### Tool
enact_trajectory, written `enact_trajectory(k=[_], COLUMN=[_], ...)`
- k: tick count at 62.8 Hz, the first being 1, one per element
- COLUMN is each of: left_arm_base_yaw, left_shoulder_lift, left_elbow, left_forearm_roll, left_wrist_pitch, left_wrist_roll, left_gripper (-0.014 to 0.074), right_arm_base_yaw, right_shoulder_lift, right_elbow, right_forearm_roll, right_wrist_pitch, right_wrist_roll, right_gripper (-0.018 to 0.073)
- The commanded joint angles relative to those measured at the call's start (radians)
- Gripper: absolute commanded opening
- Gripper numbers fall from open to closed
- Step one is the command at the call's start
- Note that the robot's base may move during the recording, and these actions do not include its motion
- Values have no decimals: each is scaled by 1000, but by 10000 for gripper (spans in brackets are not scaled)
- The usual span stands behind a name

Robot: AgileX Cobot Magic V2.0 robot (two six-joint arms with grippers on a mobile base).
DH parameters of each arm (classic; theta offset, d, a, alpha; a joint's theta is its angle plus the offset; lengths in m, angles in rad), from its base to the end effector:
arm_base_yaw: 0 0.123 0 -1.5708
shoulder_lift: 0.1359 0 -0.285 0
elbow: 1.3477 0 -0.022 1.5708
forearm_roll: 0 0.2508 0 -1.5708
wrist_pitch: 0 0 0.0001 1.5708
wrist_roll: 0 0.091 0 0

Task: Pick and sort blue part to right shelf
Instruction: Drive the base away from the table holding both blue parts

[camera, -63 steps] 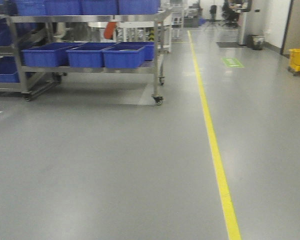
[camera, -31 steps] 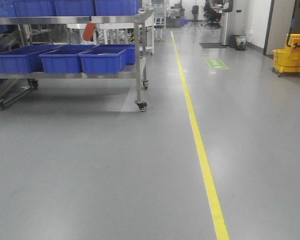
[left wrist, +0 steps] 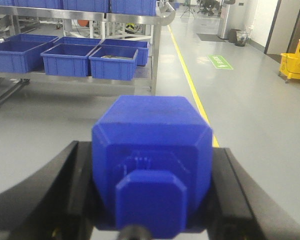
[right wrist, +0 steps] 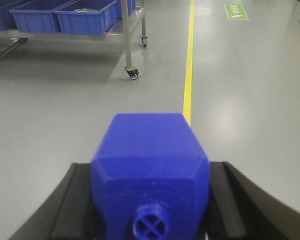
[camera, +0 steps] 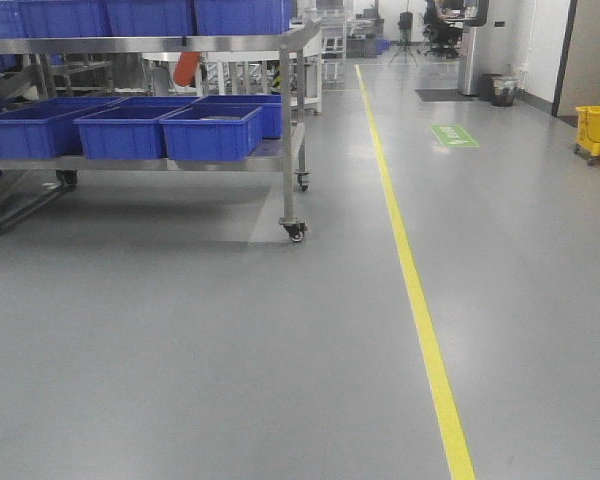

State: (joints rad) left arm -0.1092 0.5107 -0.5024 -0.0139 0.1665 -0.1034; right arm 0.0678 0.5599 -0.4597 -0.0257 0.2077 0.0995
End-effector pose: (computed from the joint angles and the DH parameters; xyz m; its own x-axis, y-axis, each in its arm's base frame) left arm 0.1108 -0.0124 0.3283 -0.0994 -0.1067 -0.9893 0.1003 0.9881 -0.1166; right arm 0.1208 0.0077 0.3044 -0.2224 0.0593 -0.9731 -0.0462 0.9964 0.0713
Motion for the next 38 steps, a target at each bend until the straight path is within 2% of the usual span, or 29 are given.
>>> enact_trajectory(k=[1, 38], left_arm_base_yaw=[3, 3], left_shoulder_lift=[1, 1], left_elbow=[-32, -32], left_forearm_roll=[-1, -1], left_wrist_pitch=[-102, -102], left_wrist_roll=[-1, -1], left_gripper=[209, 209], right_arm_base_yaw=[-5, -5], right_shoulder_lift=[0, 0], right_elbow=[-31, -31], right_forearm_roll=[-2, -2], right_wrist_pitch=[-95, -94], right_wrist_roll=[-10, -10], right_gripper=[286, 286])
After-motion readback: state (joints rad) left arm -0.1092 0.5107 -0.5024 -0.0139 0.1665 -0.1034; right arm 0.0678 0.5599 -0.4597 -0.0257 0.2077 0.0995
